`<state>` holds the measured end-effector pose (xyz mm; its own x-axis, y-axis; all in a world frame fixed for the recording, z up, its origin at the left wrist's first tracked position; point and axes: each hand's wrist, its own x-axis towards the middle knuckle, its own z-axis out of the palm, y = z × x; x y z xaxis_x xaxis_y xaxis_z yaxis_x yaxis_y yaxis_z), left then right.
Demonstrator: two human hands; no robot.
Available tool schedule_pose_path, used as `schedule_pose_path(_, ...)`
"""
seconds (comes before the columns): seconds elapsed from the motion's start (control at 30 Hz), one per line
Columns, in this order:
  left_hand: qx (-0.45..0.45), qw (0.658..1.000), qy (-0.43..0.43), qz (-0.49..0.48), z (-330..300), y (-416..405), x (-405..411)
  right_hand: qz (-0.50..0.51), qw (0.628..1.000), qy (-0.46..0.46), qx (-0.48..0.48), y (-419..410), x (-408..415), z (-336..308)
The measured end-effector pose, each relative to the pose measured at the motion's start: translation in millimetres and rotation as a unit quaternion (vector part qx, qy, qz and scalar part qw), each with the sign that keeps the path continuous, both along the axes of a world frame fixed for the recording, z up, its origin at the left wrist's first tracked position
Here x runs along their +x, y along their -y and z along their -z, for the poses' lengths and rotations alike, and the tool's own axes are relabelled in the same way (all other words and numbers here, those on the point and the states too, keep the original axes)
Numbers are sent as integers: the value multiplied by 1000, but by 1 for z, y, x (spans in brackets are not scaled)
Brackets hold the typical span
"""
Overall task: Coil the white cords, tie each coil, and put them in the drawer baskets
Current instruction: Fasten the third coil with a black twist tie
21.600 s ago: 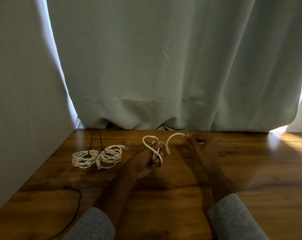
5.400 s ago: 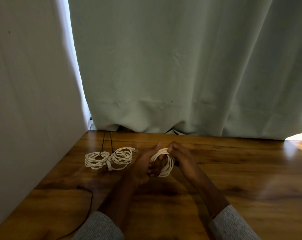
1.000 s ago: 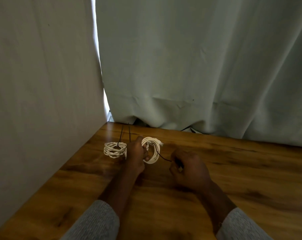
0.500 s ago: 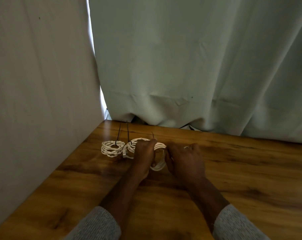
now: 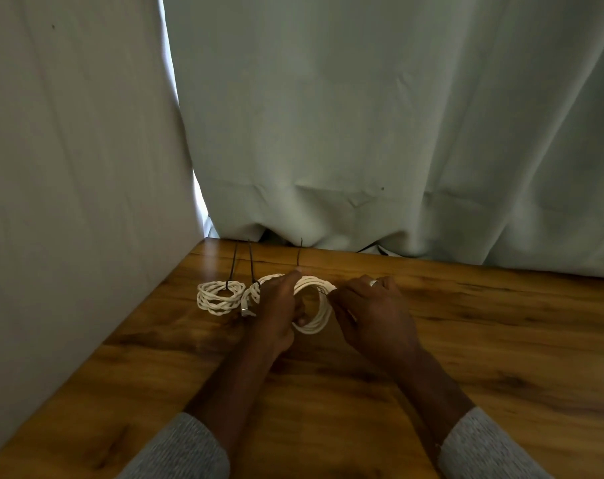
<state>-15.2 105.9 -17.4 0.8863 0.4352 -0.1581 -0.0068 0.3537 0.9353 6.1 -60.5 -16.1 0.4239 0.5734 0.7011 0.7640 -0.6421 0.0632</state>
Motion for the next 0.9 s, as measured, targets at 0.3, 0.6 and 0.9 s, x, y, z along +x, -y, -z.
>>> schedule_pose_path(0.3, 57, 997, 40, 35, -1, 13, -8, -29, 997, -31, 66, -11, -16, -1)
schedule_pose_path(0.6, 126, 983, 22, 133, -4, 17, -17, -156, 835, -370, 376, -6, -18, -6)
schedule_pose_path(0.9, 141, 962, 19, 234, -10, 29, -26, -139, 743, -456, 470, -4, -16, -2)
